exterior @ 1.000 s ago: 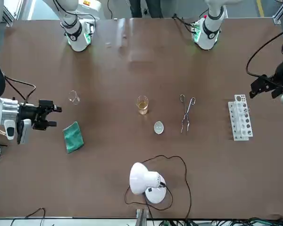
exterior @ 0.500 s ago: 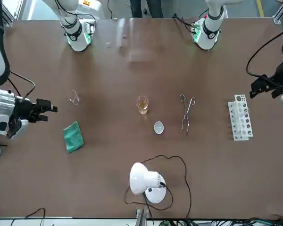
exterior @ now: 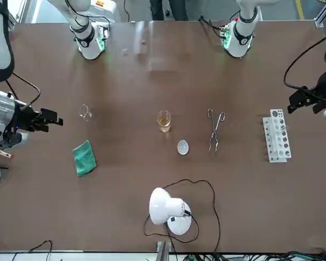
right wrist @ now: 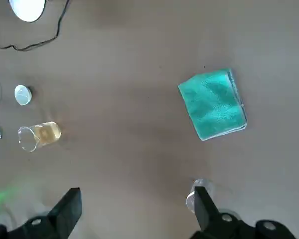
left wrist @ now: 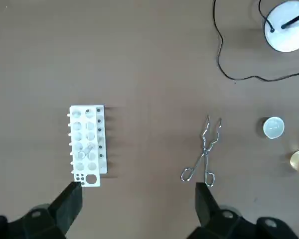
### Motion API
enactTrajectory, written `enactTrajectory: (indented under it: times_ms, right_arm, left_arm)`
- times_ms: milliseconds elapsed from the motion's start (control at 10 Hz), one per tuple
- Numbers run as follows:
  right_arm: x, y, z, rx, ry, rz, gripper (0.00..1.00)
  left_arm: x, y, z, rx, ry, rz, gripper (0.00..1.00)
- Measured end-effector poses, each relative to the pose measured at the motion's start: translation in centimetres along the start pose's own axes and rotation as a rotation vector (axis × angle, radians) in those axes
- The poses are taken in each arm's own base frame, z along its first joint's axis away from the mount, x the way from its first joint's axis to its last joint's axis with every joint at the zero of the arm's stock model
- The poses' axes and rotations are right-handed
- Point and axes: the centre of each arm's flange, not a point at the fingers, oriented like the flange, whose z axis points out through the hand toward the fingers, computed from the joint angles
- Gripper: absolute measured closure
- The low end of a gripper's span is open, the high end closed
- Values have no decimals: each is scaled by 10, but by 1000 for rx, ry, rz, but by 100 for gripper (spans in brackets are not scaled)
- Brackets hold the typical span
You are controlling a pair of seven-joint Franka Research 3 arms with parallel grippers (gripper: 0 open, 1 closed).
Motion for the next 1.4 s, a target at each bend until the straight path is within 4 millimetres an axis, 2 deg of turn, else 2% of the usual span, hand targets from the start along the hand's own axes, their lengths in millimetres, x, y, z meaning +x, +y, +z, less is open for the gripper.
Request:
enactTrajectory:
  times_ms: [300,400,500,700,800,1000,1400]
  right_arm:
    - [-16,-43,-19,-133,-6,50,0]
    - [-22,-53,-35,-160,0,53,0]
    - [-26,-55,-57,-180,14,54,0]
    - [-33,-45,-99,-238,61,74,0]
    - [-35,-39,-110,-261,76,87,0]
    - [-38,-31,-113,-273,66,104,0]
    - [-37,-27,-106,-273,42,113,0]
  left_arm:
    - [1,-3,2,10,-1,-2,0]
    - [2,-4,3,10,1,-3,0]
    - [3,-4,4,10,1,-3,0]
    - [4,-5,5,10,2,-4,0]
    - [4,-5,5,10,5,-4,0]
    - [5,-5,4,10,13,-4,0]
    - [6,-4,7,10,11,-3,0]
